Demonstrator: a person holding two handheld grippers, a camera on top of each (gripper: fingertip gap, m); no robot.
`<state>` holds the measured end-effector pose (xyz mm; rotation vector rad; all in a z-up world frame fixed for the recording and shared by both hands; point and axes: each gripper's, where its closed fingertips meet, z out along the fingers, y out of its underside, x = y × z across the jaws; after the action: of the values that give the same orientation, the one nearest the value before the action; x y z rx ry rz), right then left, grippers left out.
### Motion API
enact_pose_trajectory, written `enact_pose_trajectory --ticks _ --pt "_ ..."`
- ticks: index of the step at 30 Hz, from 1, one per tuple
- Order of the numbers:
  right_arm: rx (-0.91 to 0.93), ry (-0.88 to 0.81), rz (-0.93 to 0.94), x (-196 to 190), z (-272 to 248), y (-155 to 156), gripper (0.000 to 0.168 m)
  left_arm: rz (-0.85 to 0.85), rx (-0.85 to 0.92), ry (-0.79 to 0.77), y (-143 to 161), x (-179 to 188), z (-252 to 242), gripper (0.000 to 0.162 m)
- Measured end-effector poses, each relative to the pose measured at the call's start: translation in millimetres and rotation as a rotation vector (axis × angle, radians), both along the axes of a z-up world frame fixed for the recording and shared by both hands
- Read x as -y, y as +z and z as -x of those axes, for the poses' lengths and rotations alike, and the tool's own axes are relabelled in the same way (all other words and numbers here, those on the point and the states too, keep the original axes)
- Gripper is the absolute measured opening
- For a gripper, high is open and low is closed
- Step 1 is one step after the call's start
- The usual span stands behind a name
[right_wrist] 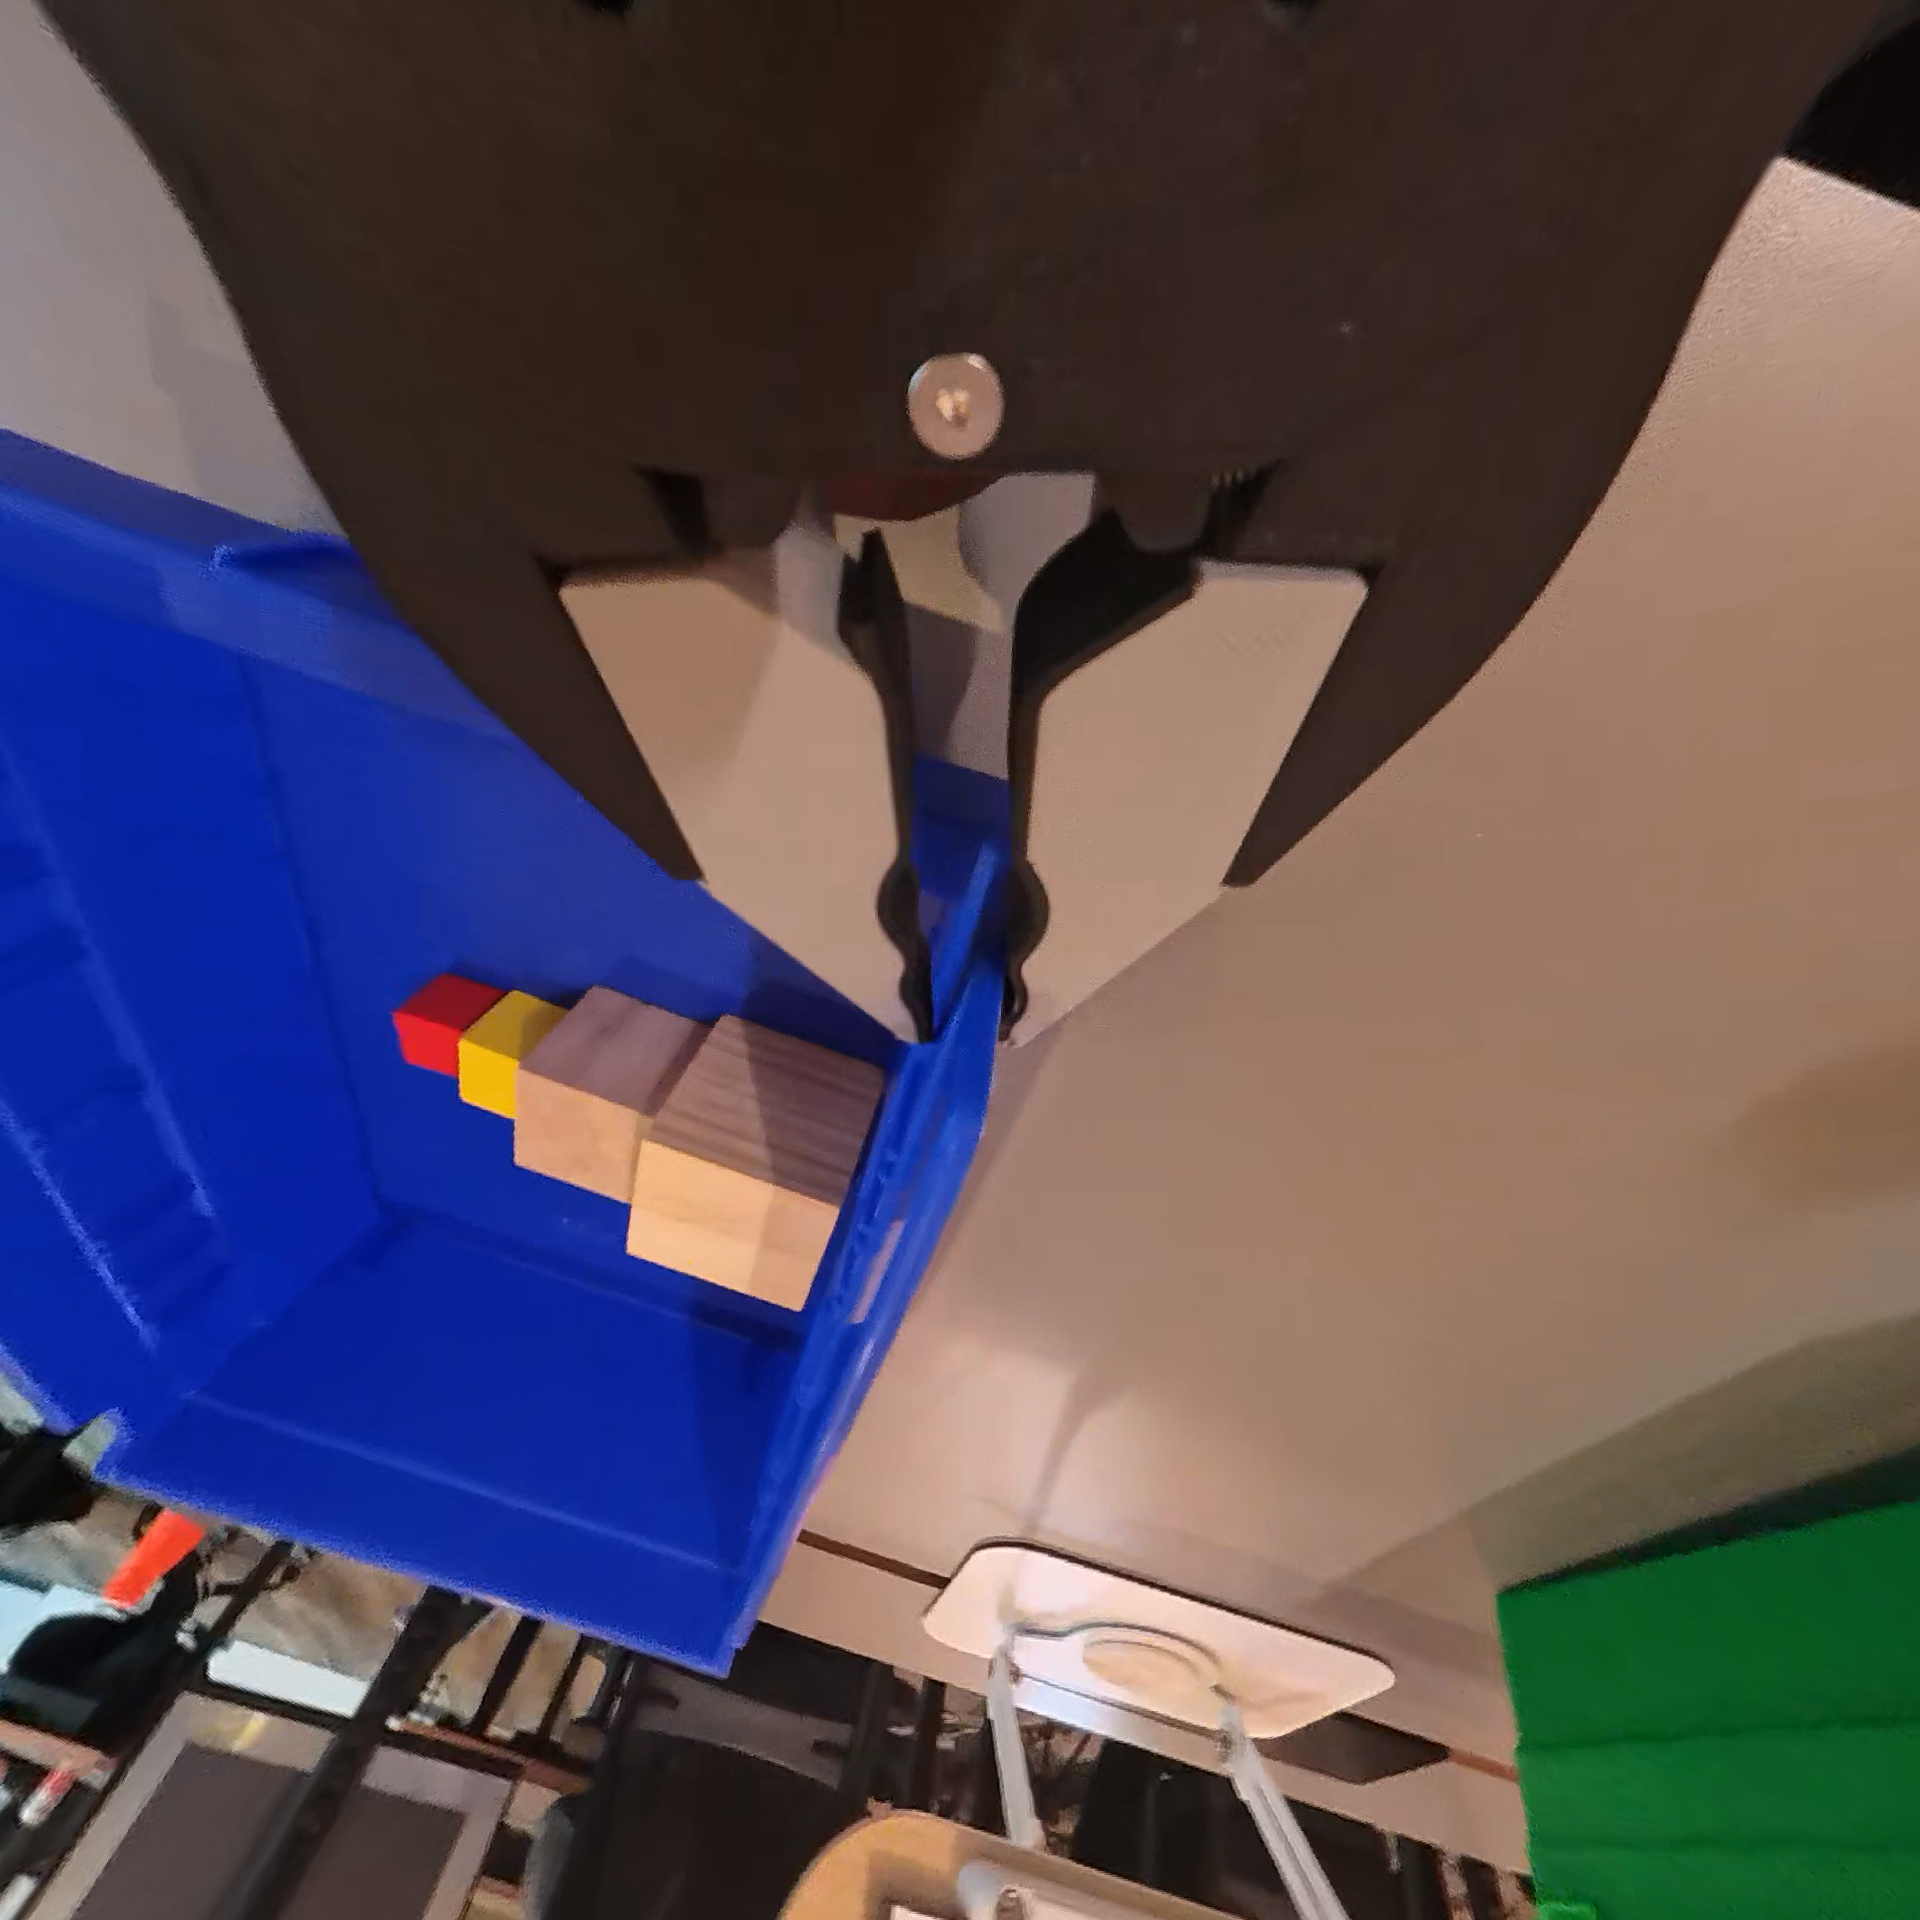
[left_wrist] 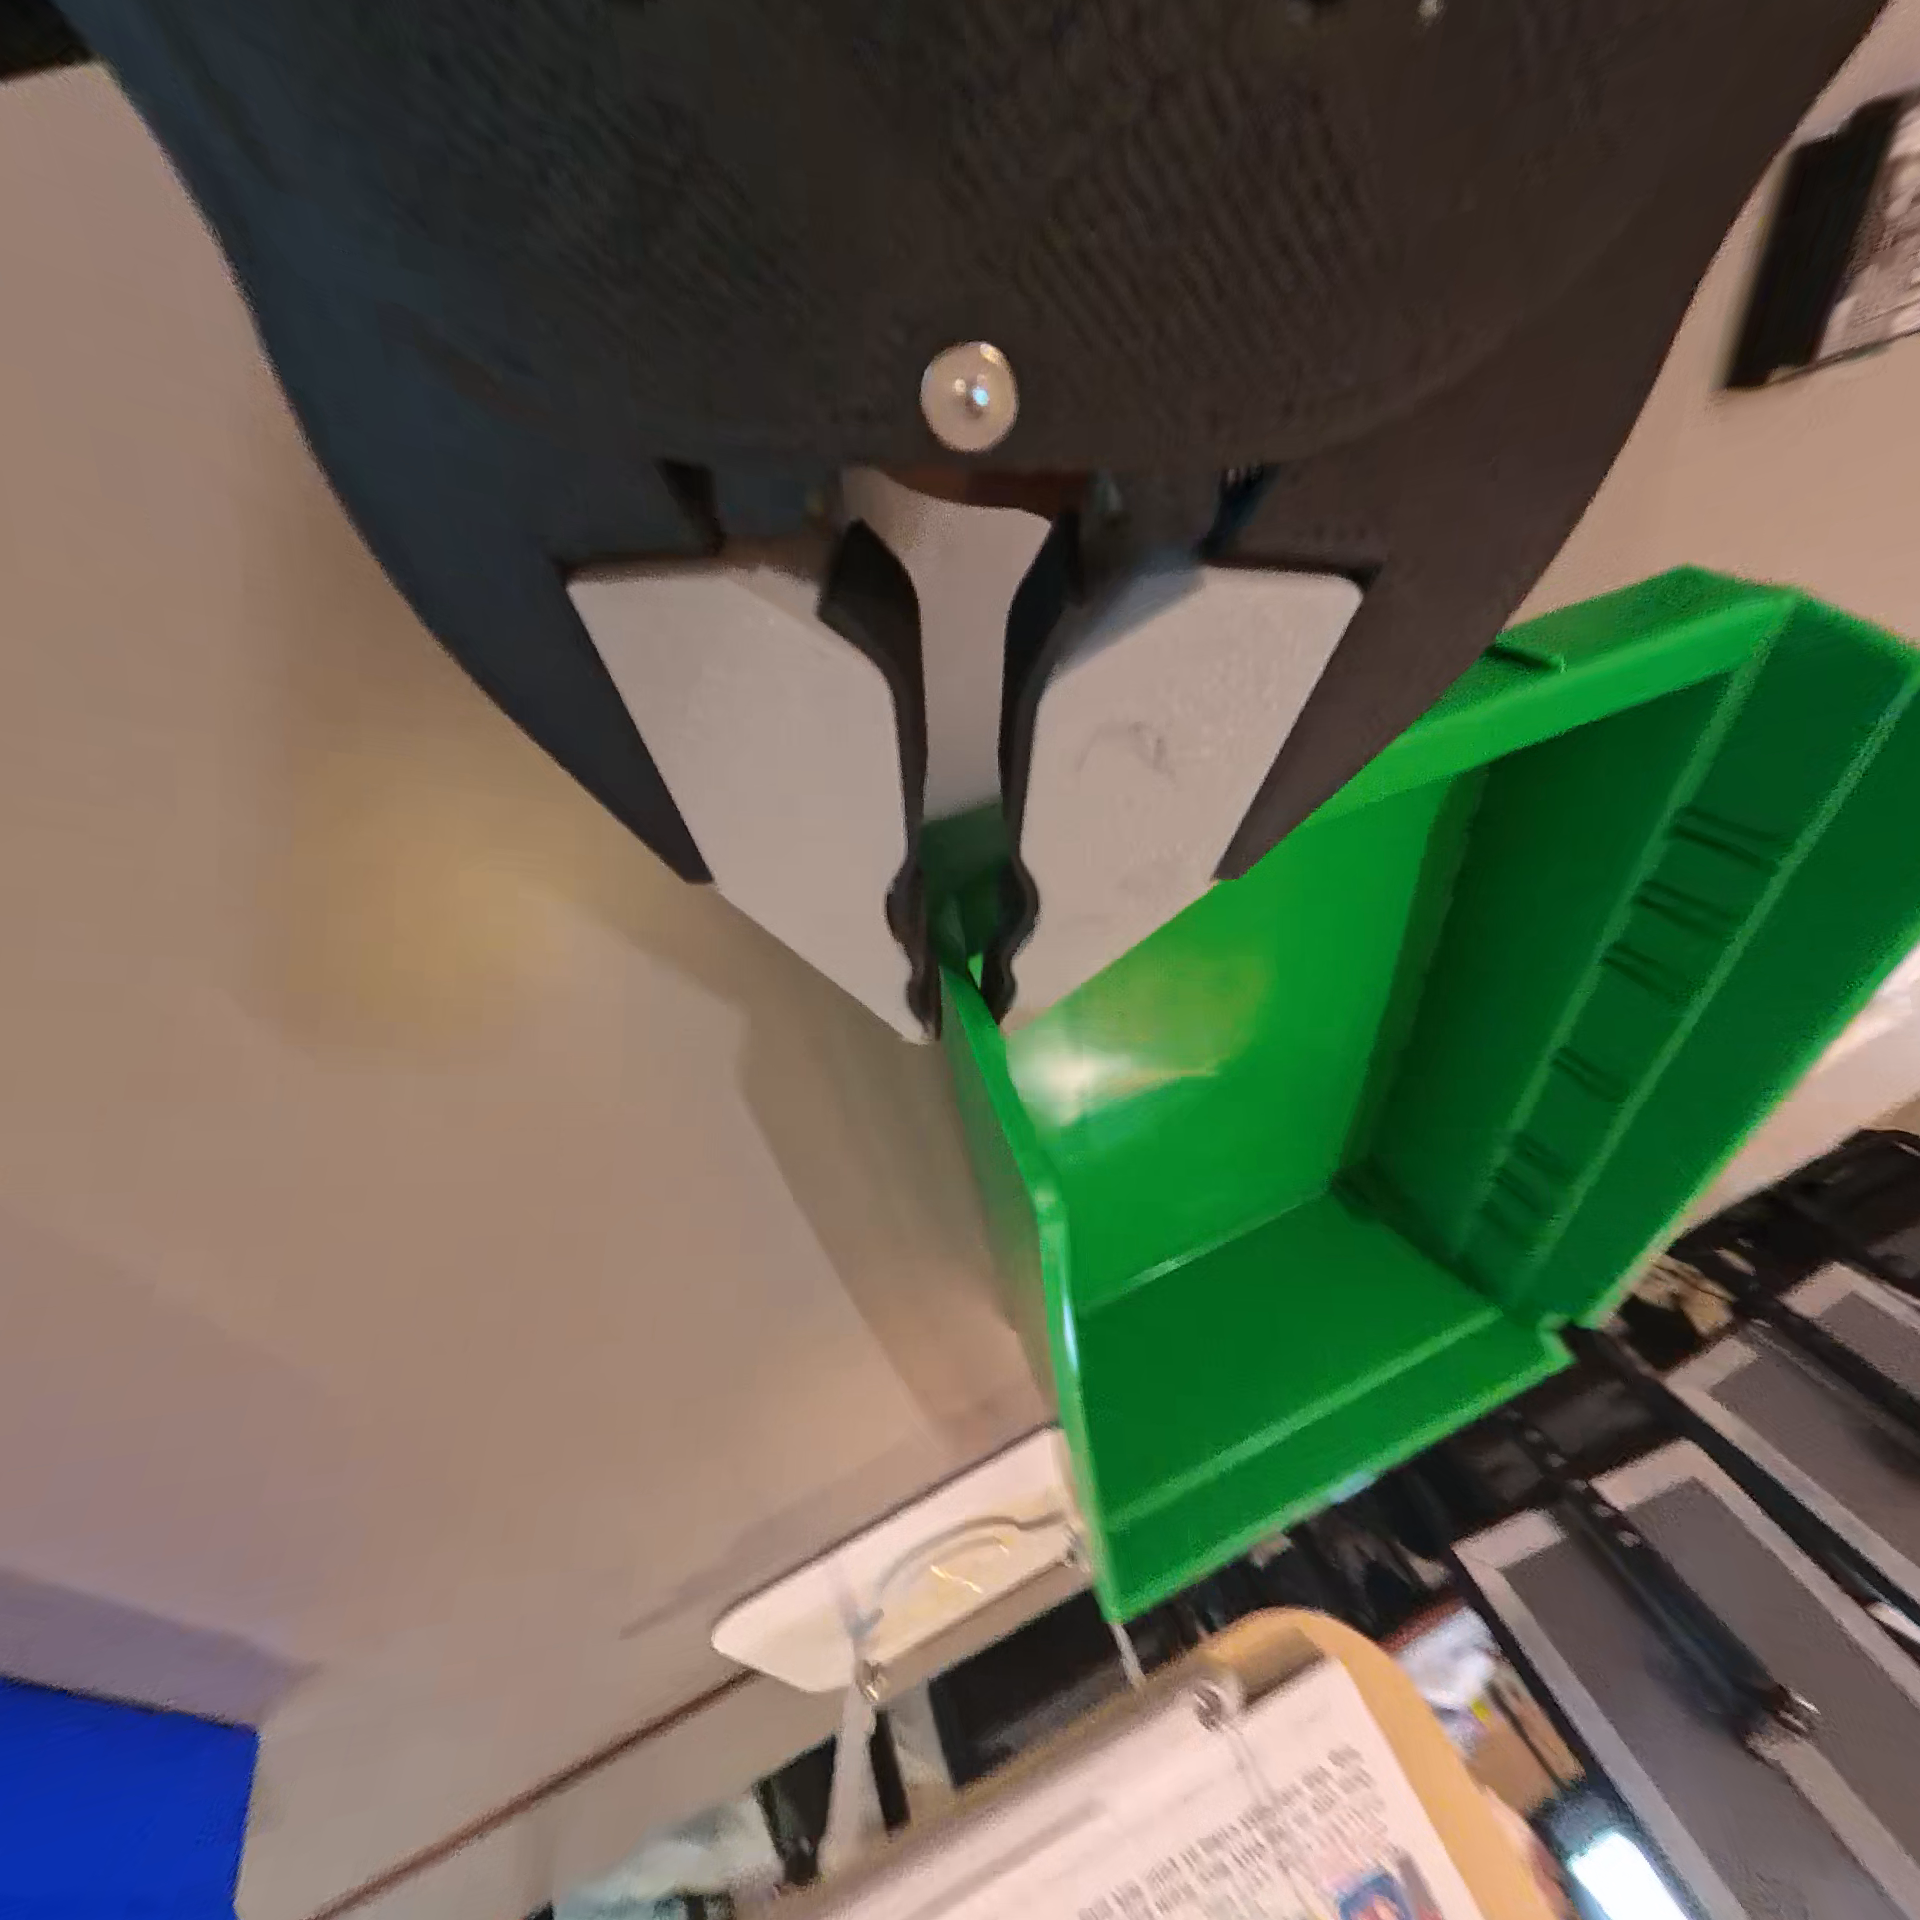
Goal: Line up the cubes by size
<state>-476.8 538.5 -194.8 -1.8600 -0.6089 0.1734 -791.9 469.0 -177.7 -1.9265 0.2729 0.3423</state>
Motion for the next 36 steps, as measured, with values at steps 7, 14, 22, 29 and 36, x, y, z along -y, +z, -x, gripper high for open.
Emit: enact_pose_trajectory --ticks 7,14,22,29,36 --pt "0.007 -0.020 0.011 3 -3 -1 0.007 -0.157 0.114 -0.010 49 36 31 0.002" --pt "0.025 0.010 0.059 12 35 -2 0.011 -0.328 0.057 -0.005 113 78 47 0.001" --pt "-0.021 0.153 0.120 40 143 -1 0.018 -0.510 0.250 -0.043 170 107 72 0.002" --pt "-0.061 0.285 0.170 68 259 -1 0.020 -0.637 0.122 -0.092 240 133 55 0.003" --pt "-0.193 0.452 0.262 106 399 12 0.025 -0.753 0.074 -0.122 301 153 36 0.003"
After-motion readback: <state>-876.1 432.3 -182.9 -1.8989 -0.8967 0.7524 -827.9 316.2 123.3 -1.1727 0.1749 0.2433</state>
